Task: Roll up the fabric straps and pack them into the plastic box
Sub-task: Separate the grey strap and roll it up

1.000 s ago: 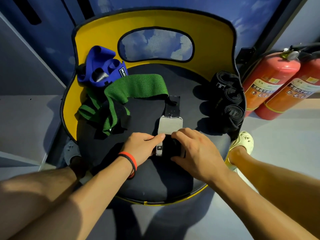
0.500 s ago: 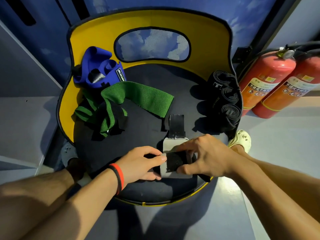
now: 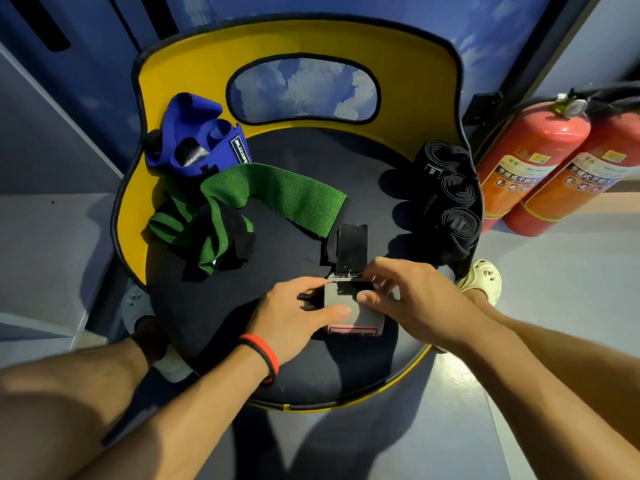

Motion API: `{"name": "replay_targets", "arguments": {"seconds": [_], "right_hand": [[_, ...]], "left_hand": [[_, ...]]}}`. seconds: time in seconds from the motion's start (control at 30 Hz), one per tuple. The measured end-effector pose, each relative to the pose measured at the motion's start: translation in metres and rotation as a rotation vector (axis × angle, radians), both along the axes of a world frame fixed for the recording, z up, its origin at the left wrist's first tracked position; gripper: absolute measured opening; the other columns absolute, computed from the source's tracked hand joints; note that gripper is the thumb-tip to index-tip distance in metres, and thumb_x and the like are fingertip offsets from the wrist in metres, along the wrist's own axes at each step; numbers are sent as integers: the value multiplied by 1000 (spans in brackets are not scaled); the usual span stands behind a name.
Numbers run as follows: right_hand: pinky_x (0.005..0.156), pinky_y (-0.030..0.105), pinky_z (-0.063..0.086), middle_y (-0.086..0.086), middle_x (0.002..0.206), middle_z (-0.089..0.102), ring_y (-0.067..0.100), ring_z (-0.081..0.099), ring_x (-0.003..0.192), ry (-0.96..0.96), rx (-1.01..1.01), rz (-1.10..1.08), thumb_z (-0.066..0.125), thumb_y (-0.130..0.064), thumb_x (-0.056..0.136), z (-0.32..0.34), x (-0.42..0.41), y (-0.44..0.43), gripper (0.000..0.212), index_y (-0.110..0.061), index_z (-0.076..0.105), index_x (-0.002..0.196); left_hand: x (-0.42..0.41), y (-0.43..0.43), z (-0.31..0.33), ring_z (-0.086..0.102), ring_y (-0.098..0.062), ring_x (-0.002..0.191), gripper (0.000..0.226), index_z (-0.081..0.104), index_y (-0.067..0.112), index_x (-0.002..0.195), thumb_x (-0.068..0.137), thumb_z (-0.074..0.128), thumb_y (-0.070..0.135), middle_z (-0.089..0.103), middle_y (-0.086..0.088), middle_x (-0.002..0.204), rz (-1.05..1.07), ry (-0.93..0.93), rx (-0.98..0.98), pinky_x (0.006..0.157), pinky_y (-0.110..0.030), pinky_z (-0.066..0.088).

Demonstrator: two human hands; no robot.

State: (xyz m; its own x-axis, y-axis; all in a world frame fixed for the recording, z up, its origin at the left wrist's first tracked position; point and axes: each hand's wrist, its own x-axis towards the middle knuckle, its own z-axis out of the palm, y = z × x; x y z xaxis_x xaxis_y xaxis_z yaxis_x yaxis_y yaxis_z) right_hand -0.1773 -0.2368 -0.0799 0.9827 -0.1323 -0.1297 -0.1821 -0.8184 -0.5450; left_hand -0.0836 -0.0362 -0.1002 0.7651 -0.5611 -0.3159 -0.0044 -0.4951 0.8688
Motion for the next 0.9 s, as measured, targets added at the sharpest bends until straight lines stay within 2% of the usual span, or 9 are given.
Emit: {"name": "replay_targets", "arguments": {"seconds": [0.07, 0.17, 0.23, 0.33, 0.47, 0.57, 0.63, 0.73, 0.9], "right_hand": [[70, 42, 54, -7, 98, 59, 18, 59, 89, -121, -160, -18, 51, -47, 98, -3, -1, 10, 25, -31, 66, 107], [72, 42, 52, -4, 104, 63, 24, 58, 88, -214, -265, 7, 47, -36, 98, -4, -5, 23, 28, -27, 69, 112], [84, 39, 50, -6, 115, 64, 22, 59, 97, -193, -279, 4, 51, -40, 91, -6, -8, 24, 39, -26, 67, 123], [102, 37, 43, -6, 127, 63, 21, 58, 110, -152, -319, 17, 56, -55, 82, -7, -9, 21, 60, -24, 64, 132], [110, 42, 39, -2, 138, 58, 23, 54, 121, -102, -422, 48, 66, -69, 72, -12, -11, 25, 84, -20, 56, 139], [109, 44, 40, -1, 136, 59, 25, 58, 119, -132, -437, 17, 78, -57, 68, -19, -9, 26, 82, -18, 57, 137], [107, 43, 42, -2, 134, 60, 25, 59, 118, -153, -419, -1, 79, -52, 69, -21, -7, 24, 78, -19, 57, 136], [107, 44, 42, -4, 133, 60, 24, 59, 117, -167, -402, -13, 76, -54, 70, -22, -6, 22, 76, -21, 57, 135], [108, 42, 41, -5, 132, 60, 23, 59, 116, -180, -385, -18, 73, -55, 73, -23, -4, 20, 72, -23, 56, 135]], "left_hand": [[3, -5, 0, 69, 7, 83, 22, 74, 40, 93, 77, 85, 31, 76, 22, 86, 14, -9, -9, 71, -6, 49], [11, -9, -3, 69, 8, 85, 22, 79, 33, 101, 81, 81, 41, 76, 21, 88, 15, -25, 25, 78, -15, 54], [19, -12, -4, 68, 8, 85, 22, 80, 32, 99, 82, 79, 45, 76, 21, 87, 10, -37, 38, 80, -21, 56], [35, -17, -2, 69, 1, 85, 25, 79, 30, 93, 82, 74, 51, 75, 13, 91, -52, -255, 88, 83, -29, 56], [62, -21, 5, 65, -11, 106, 19, 76, 23, 109, 94, 64, 18, 71, 6, 113, -214, -591, 108, 97, -35, 50], [80, -28, 4, 29, -18, 149, 63, 49, 29, 146, 91, 53, -1, 39, 7, 158, -622, -882, 511, 122, -47, 24], [91, -35, 4, 5, -15, 155, 83, 20, 36, 158, 90, 52, -1, 11, 12, 167, -787, -921, 755, 125, -51, 9], [106, -40, 3, -3, -15, 155, 92, 4, 43, 158, 90, 48, 0, -4, 14, 168, -851, -897, 833, 123, -59, 3], [135, -39, -3, 5, -18, 155, 90, -1, 44, 157, 90, 48, 8, -6, 11, 168, -757, -887, 964, 122, -61, 2]]}}
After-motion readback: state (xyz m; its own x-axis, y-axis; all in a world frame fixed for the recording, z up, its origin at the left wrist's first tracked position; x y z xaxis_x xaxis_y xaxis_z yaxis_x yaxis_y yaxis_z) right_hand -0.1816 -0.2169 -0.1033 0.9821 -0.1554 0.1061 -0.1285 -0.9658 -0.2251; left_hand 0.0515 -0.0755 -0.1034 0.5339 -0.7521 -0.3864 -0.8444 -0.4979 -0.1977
